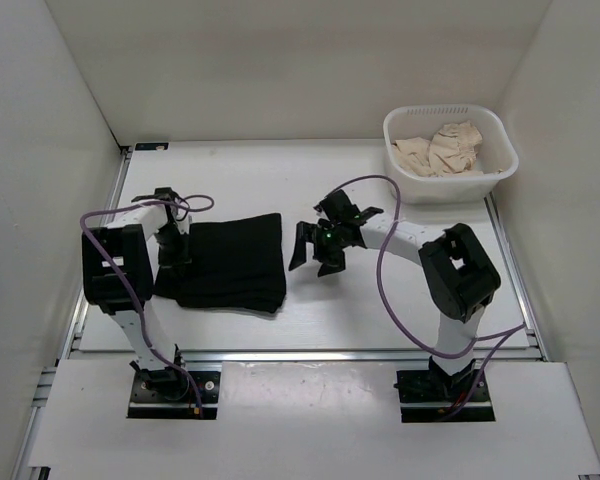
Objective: Fold and stack the trousers
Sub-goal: Fold the trousers
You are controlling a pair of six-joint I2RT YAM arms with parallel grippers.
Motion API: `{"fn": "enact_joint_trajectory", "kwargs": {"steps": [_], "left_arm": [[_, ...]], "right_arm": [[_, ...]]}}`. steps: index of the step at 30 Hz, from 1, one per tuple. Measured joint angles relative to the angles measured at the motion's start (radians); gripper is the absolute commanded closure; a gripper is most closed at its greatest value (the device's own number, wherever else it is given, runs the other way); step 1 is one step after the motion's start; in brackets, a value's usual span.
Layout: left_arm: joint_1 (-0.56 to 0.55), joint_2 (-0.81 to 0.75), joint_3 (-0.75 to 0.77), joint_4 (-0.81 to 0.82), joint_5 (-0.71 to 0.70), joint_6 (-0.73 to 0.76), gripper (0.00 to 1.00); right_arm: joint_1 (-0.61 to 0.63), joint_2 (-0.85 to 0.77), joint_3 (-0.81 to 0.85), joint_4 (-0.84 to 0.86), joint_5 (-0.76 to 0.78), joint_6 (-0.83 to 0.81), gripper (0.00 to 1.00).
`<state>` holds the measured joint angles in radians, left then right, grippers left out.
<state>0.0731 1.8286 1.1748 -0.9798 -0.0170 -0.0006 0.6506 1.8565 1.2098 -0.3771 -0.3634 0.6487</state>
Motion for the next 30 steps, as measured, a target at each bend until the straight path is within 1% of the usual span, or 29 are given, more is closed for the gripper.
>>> {"fn": "enact_joint_trajectory", "kwargs": {"steps": [4,9,10,12,13,14,15,16,17,18,19,22,24,25,26,29,30], "left_arm": [[0.025,0.002,0.059,0.038,0.003,0.0,0.81],[0.035,-0.013,0.077,0.072,0.003,0.0,0.81],[0.035,-0.013,0.077,0.071,0.003,0.0,0.78],[0.035,-0.013,0.077,0.069,0.003,0.002,0.68],[0.035,-0.013,0.077,0.067,0.003,0.002,0.62],[0.035,-0.013,0.077,0.065,0.003,0.004,0.45],[0.035,-0.013,0.077,0.063,0.003,0.001,0.41],[0.035,-0.013,0.078,0.062,0.003,0.003,0.38],[0.036,-0.013,0.08,0.058,0.002,0.003,0.33],[0.037,-0.013,0.084,0.053,0.001,0.003,0.25],[0.039,-0.013,0.091,0.045,-0.001,0.004,0.22],[0.055,-0.015,0.139,0.013,-0.003,0.001,0.15],[0.075,-0.021,0.186,-0.011,-0.005,0.001,0.14],[0.085,-0.029,0.21,-0.023,-0.006,0.001,0.13],[0.094,-0.039,0.231,-0.038,-0.006,0.0,0.06],[0.116,-0.088,0.264,-0.079,-0.008,0.001,0.05],[0.119,-0.107,0.268,-0.094,-0.007,0.0,0.0]], "right_arm": [[0.052,0.034,0.042,0.098,-0.036,0.04,0.02],[0.08,0.159,0.082,0.214,-0.095,0.135,0.02],[0.083,0.179,0.094,0.229,-0.132,0.161,0.02],[0.103,0.199,0.117,0.252,-0.129,0.19,0.04],[0.113,0.212,0.124,0.272,-0.13,0.211,0.11],[0.123,0.223,0.127,0.299,-0.131,0.235,0.2],[0.13,0.233,0.127,0.326,-0.127,0.261,0.31],[0.138,0.245,0.126,0.346,-0.129,0.283,0.54],[0.144,0.257,0.126,0.362,-0.12,0.299,0.64],[0.146,0.27,0.124,0.371,-0.113,0.321,0.71],[0.147,0.28,0.12,0.373,-0.107,0.34,0.82],[0.134,0.283,0.105,0.367,-0.097,0.365,0.92],[0.117,0.274,0.103,0.345,-0.091,0.351,0.99],[0.105,0.266,0.103,0.323,-0.089,0.332,1.0],[0.09,0.256,0.103,0.292,-0.084,0.309,1.0],[0.026,0.226,0.103,0.185,-0.087,0.214,1.0],[-0.002,0.216,0.103,0.142,-0.09,0.171,1.0]]}}
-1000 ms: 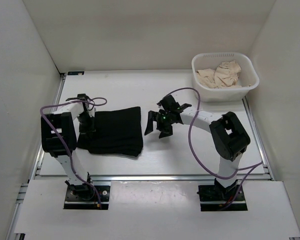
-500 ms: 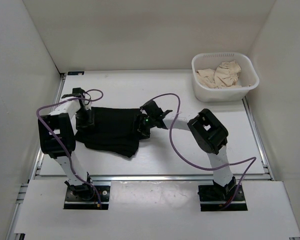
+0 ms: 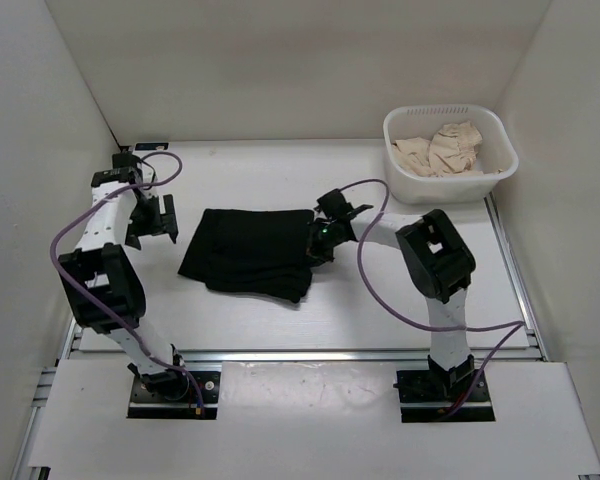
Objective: Fold and stack the trousers
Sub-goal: Fold the trousers
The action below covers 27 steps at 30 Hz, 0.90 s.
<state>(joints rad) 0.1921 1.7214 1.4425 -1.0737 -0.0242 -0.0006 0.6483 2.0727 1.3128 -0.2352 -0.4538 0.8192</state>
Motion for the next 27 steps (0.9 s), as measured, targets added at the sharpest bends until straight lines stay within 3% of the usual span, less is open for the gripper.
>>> {"fn": "enact_joint_trajectory", "kwargs": {"steps": [2,7,8,11,12,15,22,27], "left_arm": [[0.0,-0.04,-0.001,-0.032,0.004,0.001,0.0],[0.0,-0.126,-0.054,-0.084,0.021,0.001,0.0],[0.0,-0.137,-0.07,-0.093,0.026,0.0,0.0],[0.0,-0.154,-0.1,-0.117,0.034,0.001,0.0],[0.0,-0.159,-0.108,-0.122,0.036,0.0,0.0],[0.0,-0.169,-0.117,-0.132,0.039,0.0,0.0],[0.014,-0.219,-0.117,-0.134,0.028,0.001,0.0],[0.042,-0.31,-0.117,-0.099,0.0,0.0,0.0]], "right_arm": [[-0.065,-0.021,0.0,-0.091,-0.011,-0.083,0.96],[-0.211,-0.039,0.044,-0.338,-0.023,-0.314,0.68],[-0.23,-0.035,0.072,-0.395,-0.021,-0.354,0.57],[-0.262,-0.007,0.18,-0.531,-0.004,-0.467,0.38],[-0.265,0.005,0.219,-0.566,0.004,-0.495,0.24],[-0.264,0.021,0.29,-0.628,0.031,-0.552,0.01],[-0.257,-0.062,0.31,-0.763,0.217,-0.579,0.01],[-0.272,-0.332,0.309,-0.839,0.407,-0.534,0.01]]}}
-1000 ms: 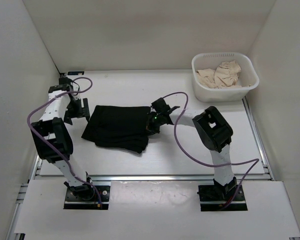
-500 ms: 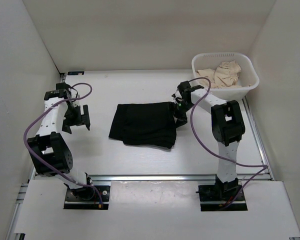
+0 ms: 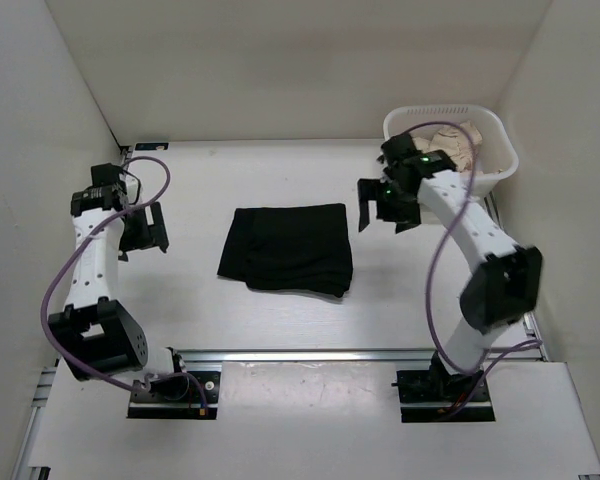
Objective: Fold and stack the trousers
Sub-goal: Fold the trousers
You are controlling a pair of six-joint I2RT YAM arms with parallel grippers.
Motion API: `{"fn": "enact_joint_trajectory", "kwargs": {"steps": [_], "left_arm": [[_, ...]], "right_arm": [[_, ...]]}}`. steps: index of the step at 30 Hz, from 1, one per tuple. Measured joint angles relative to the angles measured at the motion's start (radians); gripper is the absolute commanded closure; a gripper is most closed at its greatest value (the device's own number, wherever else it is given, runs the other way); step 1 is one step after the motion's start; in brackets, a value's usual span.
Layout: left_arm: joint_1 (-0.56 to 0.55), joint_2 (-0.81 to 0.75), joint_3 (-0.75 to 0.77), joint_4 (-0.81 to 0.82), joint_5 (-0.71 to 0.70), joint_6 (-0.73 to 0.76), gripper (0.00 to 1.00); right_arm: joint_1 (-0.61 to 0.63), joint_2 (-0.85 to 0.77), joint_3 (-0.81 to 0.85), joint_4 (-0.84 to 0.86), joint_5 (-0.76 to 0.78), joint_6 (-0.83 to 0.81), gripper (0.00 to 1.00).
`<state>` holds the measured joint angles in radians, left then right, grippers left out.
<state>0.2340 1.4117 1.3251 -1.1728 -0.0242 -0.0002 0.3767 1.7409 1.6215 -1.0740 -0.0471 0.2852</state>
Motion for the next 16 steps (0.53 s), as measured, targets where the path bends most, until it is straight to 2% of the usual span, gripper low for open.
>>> {"fn": "enact_joint_trajectory", "kwargs": {"steps": [4,7,16], "left_arm": [[0.005,-0.064,-0.004,0.028,-0.025,0.0,0.0],[0.005,-0.077,-0.011,0.037,-0.045,0.0,0.0],[0.005,-0.077,-0.029,0.046,-0.066,0.0,0.0]], "right_arm": [[-0.038,-0.23,-0.003,-0.022,0.108,0.034,0.01],[-0.063,-0.32,-0.024,-0.032,0.17,0.05,0.01],[-0.066,-0.327,-0.09,-0.045,0.23,0.063,0.01]]}}
